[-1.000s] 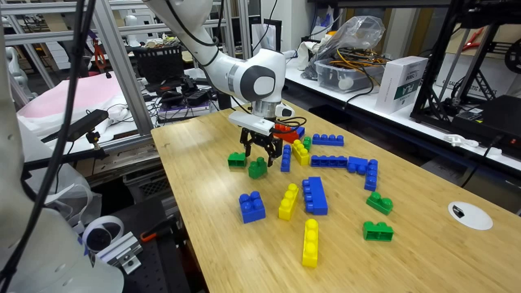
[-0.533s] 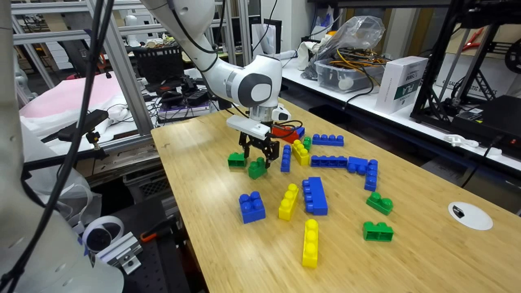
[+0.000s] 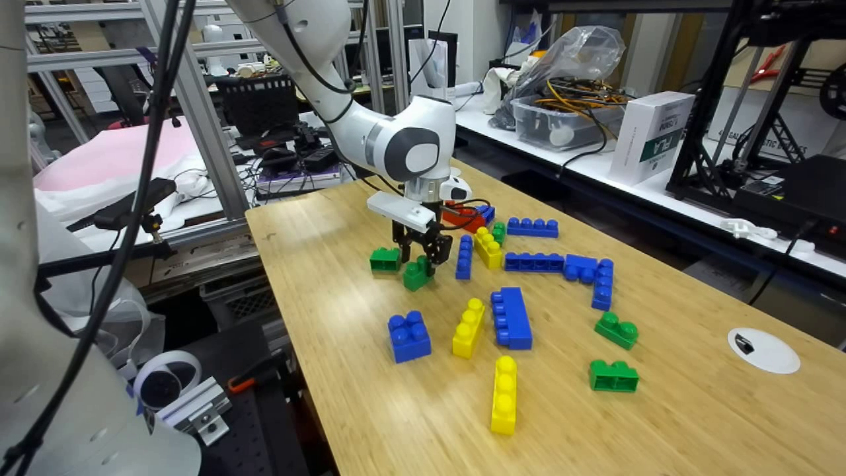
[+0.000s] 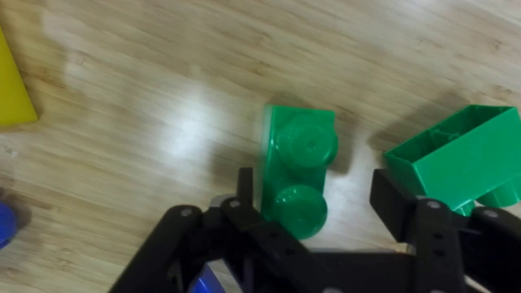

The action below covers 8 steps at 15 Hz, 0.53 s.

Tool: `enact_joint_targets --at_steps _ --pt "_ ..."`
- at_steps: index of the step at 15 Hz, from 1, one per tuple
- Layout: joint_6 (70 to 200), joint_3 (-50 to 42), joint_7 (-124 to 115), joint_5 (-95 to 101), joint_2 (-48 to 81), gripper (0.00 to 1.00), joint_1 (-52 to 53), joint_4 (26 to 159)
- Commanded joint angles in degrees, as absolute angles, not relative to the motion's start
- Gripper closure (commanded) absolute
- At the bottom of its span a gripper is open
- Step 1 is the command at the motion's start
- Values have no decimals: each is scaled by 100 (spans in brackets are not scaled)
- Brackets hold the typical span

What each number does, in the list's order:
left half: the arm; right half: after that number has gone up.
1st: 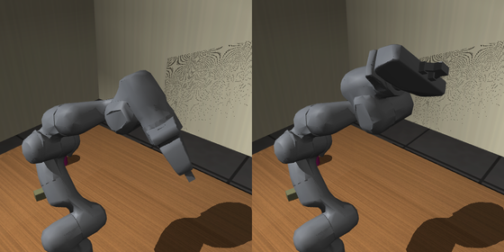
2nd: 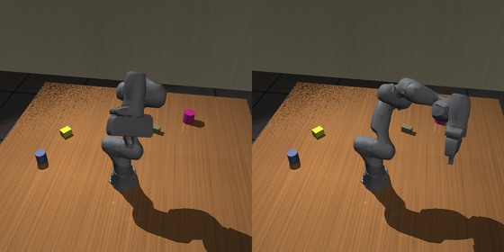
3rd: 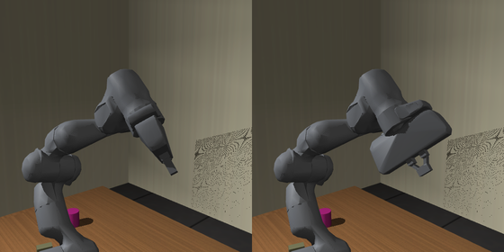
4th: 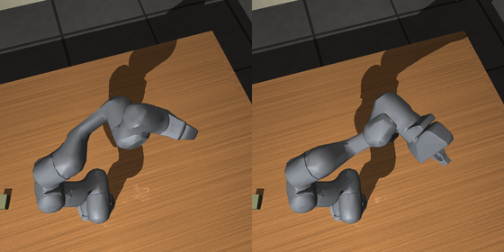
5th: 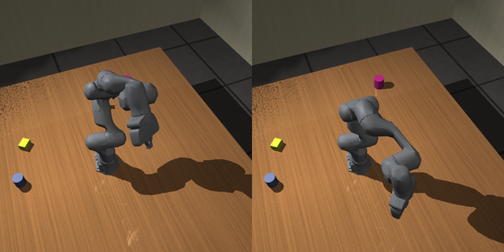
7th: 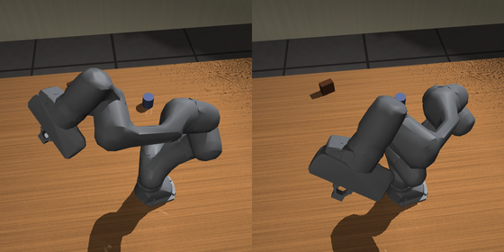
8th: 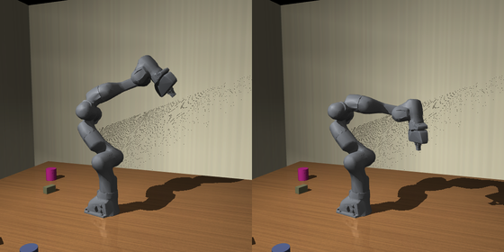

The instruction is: Move the blue square building block forward, place a green building block on top of the blue square block

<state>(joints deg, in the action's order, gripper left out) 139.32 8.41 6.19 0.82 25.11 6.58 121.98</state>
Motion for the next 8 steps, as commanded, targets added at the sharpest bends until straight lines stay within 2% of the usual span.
enact_joint_targets --at_steps 1,6,8 --pt "14246 808 477 60 2466 56 695 12362" --pt "14309 798 400 80 2446 90 709 12430" --pt "14286 778 375 139 2414 90 733 12459"
